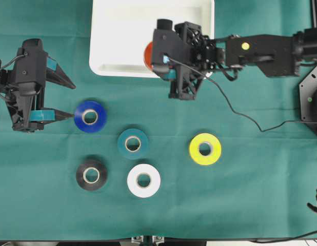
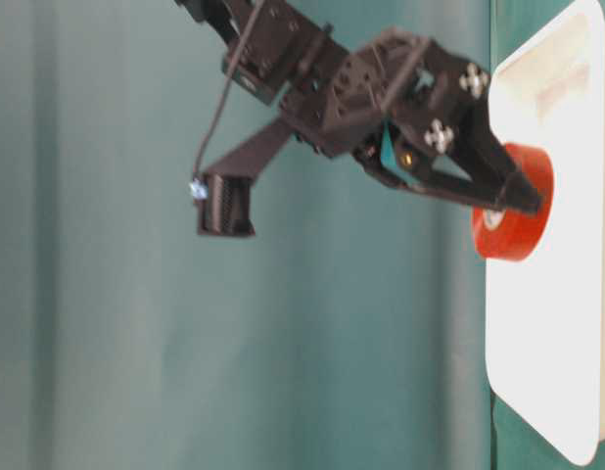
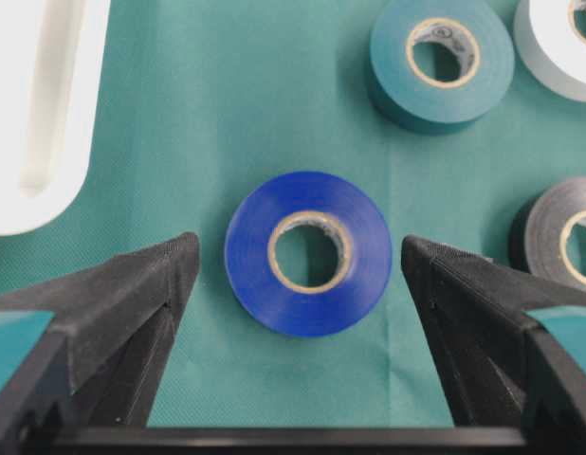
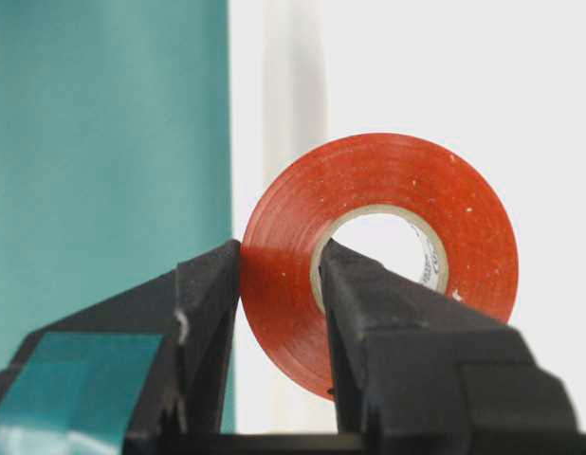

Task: Put the tape alternately from left to right into the white case.
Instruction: 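Carry the orange roll into the white tray and release it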

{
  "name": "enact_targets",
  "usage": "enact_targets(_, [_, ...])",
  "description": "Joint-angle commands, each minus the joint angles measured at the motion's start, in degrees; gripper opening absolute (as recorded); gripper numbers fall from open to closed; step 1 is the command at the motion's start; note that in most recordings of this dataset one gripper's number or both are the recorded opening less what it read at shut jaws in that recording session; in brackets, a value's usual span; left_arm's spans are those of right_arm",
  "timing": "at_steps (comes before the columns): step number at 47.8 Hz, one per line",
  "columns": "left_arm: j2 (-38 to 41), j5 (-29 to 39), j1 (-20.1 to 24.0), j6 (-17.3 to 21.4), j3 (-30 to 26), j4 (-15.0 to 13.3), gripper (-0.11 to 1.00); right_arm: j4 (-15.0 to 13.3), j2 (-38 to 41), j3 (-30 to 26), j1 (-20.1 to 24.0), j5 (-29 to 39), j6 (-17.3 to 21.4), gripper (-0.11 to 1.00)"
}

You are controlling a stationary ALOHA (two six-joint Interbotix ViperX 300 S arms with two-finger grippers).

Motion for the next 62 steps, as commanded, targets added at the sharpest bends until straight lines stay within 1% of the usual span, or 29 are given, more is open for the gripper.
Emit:
enact_targets(1, [-0.3, -0.4, 0.1, -0.1, -0.6, 0.0, 0.74, -0.6, 0.6, -2.5, -1.1, -1.3, 0.0, 0.26])
enact_targets(7, [-0.3, -0.4, 0.1, -0.1, -0.4, -0.1, 0.74, -1.3, 2.7, -3.7, -1.9, -1.4, 0.0, 0.26])
enact_targets(21, [-0.3, -0.4, 0.1, -0.1, -0.1, -0.1, 0.74, -1.3, 5.4, -4.7, -2.2, -1.7, 0.1, 0.26])
enact_targets(56, [-0.3, -0.5, 0.1, -0.2, 0.0, -0.1, 0.74, -1.3, 5.9, -4.5, -2.2, -2.3, 0.4, 0.27])
enact_targets(57, [-0.3, -0.5, 0.1, -0.2, 0.0, -0.1, 0.74, -1.3, 6.0, -4.4, -2.3, -2.3, 0.4, 0.29])
enact_targets(58, [-0.3, -0.5, 0.1, -0.2, 0.0, -0.1, 0.74, -1.3, 5.9, -4.5, -2.2, -2.1, 0.3, 0.34])
enact_targets(60, [-0.3, -0.5, 0.1, -0.2, 0.0, -0.1, 0.74, -1.3, 6.0, -4.4, -2.2, -2.1, 0.4, 0.47])
enact_targets(62, [-0.3, -0.5, 0.1, -0.2, 0.0, -0.1, 0.74, -1.3, 5.9, -4.4, -2.2, -2.1, 0.3, 0.57])
